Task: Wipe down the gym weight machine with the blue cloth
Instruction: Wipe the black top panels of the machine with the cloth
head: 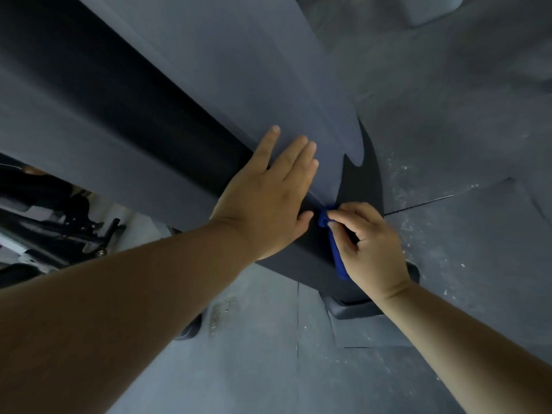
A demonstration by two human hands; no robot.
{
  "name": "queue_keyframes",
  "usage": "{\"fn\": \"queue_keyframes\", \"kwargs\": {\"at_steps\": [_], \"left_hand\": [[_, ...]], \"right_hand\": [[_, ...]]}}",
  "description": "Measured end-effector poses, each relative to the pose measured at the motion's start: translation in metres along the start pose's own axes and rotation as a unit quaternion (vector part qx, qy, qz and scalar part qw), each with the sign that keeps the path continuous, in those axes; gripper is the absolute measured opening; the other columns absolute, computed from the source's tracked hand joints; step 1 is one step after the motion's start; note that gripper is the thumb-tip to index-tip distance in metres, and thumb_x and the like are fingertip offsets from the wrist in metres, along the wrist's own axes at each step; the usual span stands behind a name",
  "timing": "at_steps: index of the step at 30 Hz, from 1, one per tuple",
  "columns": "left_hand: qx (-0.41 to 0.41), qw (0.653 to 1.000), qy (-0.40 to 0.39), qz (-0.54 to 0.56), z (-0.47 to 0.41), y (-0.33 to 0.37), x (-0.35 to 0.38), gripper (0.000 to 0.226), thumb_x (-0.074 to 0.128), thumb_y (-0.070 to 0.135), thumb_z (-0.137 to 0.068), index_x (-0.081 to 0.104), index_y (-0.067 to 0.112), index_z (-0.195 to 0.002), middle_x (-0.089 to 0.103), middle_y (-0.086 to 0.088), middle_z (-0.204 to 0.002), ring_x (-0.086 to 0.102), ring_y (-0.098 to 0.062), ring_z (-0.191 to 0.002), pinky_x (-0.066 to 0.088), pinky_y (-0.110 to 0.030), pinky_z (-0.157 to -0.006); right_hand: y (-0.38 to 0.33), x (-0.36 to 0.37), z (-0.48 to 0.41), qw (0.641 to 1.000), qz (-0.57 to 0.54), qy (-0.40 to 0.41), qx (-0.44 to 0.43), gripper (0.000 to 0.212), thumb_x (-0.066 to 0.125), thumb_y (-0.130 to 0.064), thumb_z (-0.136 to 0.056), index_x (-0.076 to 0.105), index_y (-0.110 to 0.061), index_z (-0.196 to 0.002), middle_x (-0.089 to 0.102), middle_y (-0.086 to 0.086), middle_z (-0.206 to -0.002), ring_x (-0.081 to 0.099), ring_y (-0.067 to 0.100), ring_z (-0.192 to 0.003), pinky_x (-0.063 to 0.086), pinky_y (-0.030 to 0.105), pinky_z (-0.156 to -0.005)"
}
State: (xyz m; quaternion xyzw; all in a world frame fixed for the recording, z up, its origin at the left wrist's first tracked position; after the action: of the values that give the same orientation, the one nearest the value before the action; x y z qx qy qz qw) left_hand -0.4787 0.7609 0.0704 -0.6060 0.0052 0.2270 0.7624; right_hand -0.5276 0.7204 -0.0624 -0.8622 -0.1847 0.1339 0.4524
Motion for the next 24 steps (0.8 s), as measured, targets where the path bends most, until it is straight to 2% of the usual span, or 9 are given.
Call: {"fn": "queue_keyframes", "kwargs": {"at_steps": [4, 9, 11, 14, 16, 18, 21, 24], "left_hand": [[0.006, 1.0, -0.022, 0.003, -0.011, 0.023, 0.008, 0.077, 0.005, 0.053, -0.099, -0.004, -0.001, -0.153, -0.002, -0.023, -0.162, -0.002, -0.033, -0.151, -0.006, -0.059, -0.116], [0.037, 0.998, -0.038, 0.015, -0.02, 0.051, 0.016, 0.078, 0.008, 0.054, -0.1, -0.006, -0.002, -0.152, -0.005, -0.022, -0.162, -0.006, -0.034, -0.151, -0.007, -0.06, -0.116], [0.043, 0.998, -0.045, 0.016, -0.023, 0.06, 0.019, 0.077, 0.008, 0.053, -0.101, -0.005, -0.001, -0.153, -0.005, -0.023, -0.162, -0.005, -0.034, -0.151, -0.006, -0.06, -0.116], [0.056, 0.997, -0.052, 0.015, -0.029, 0.072, 0.023, 0.076, 0.007, 0.053, -0.1, -0.005, 0.0, -0.153, -0.006, -0.024, -0.162, -0.005, -0.035, -0.151, -0.006, -0.061, -0.116], [0.074, 0.996, -0.056, 0.006, -0.032, 0.079, 0.026, 0.076, 0.006, 0.055, -0.1, -0.006, 0.001, -0.153, -0.006, -0.023, -0.162, -0.006, -0.035, -0.15, -0.005, -0.06, -0.116], [0.091, 0.994, -0.056, -0.005, -0.035, 0.087, 0.028, 0.077, 0.006, 0.056, -0.1, -0.005, 0.002, -0.153, -0.006, -0.024, -0.162, -0.008, -0.036, -0.15, -0.004, -0.06, -0.116], [0.095, 0.993, -0.071, -0.004, -0.04, 0.096, 0.032, 0.077, 0.006, 0.056, -0.1, -0.006, 0.002, -0.153, -0.007, -0.025, -0.161, -0.01, -0.036, -0.15, -0.006, -0.06, -0.116], [0.089, 0.993, -0.075, 0.001, -0.045, 0.101, 0.033, 0.077, 0.006, 0.056, -0.1, -0.006, 0.001, -0.153, -0.007, -0.026, -0.161, -0.01, -0.036, -0.15, -0.007, -0.06, -0.116]], "right_hand": [[0.021, 0.006, 0.012, 1.0, -0.003, -0.02, -0.003, 0.025, 0.053, -0.017, -0.094, 0.073, -0.005, -0.101, 0.067, 0.006, -0.102, 0.061, 0.013, -0.087, 0.043, 0.009, -0.08], [0.076, 0.001, 0.048, 0.995, 0.056, -0.045, 0.068, 0.029, 0.05, -0.023, -0.09, 0.076, -0.009, -0.095, 0.071, 0.006, -0.099, 0.069, 0.026, -0.073, 0.045, 0.017, -0.07], [0.077, 0.002, 0.048, 0.995, 0.043, -0.043, 0.074, 0.029, 0.051, -0.023, -0.09, 0.076, -0.009, -0.096, 0.071, 0.005, -0.099, 0.068, 0.022, -0.076, 0.047, 0.016, -0.072], [0.076, 0.004, 0.05, 0.997, 0.028, -0.034, 0.063, 0.026, 0.054, -0.019, -0.093, 0.075, -0.006, -0.1, 0.07, 0.007, -0.105, 0.063, 0.013, -0.085, 0.043, 0.005, -0.081], [0.092, 0.007, 0.062, 0.995, 0.046, -0.043, 0.071, 0.02, 0.058, -0.013, -0.092, 0.075, -0.005, -0.101, 0.07, 0.008, -0.106, 0.064, 0.016, -0.087, 0.046, 0.011, -0.081], [0.117, 0.009, 0.08, 0.989, 0.084, -0.067, 0.103, 0.019, 0.06, -0.009, -0.088, 0.076, -0.006, -0.099, 0.071, 0.008, -0.103, 0.068, 0.024, -0.081, 0.047, 0.018, -0.075], [0.142, 0.005, 0.098, 0.976, 0.123, -0.092, 0.156, 0.029, 0.051, -0.02, -0.089, 0.077, -0.01, -0.094, 0.072, 0.006, -0.097, 0.069, 0.028, -0.072, 0.038, 0.013, -0.065], [0.136, 0.006, 0.094, 0.98, 0.089, -0.067, 0.163, 0.035, 0.046, -0.026, -0.092, 0.076, -0.009, -0.098, 0.071, 0.004, -0.102, 0.063, 0.014, -0.082, 0.035, 0.0, -0.077]]}}
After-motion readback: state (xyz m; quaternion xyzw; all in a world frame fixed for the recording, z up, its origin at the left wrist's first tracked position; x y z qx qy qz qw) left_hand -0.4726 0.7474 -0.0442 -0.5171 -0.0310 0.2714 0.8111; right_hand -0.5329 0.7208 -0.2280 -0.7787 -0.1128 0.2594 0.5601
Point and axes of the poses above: each hand's wrist, its own z-axis away from the middle knuckle, its own x-axis out of the palm, y = z × x, the point moved 8 cm from there along -z, towards the middle knuckle
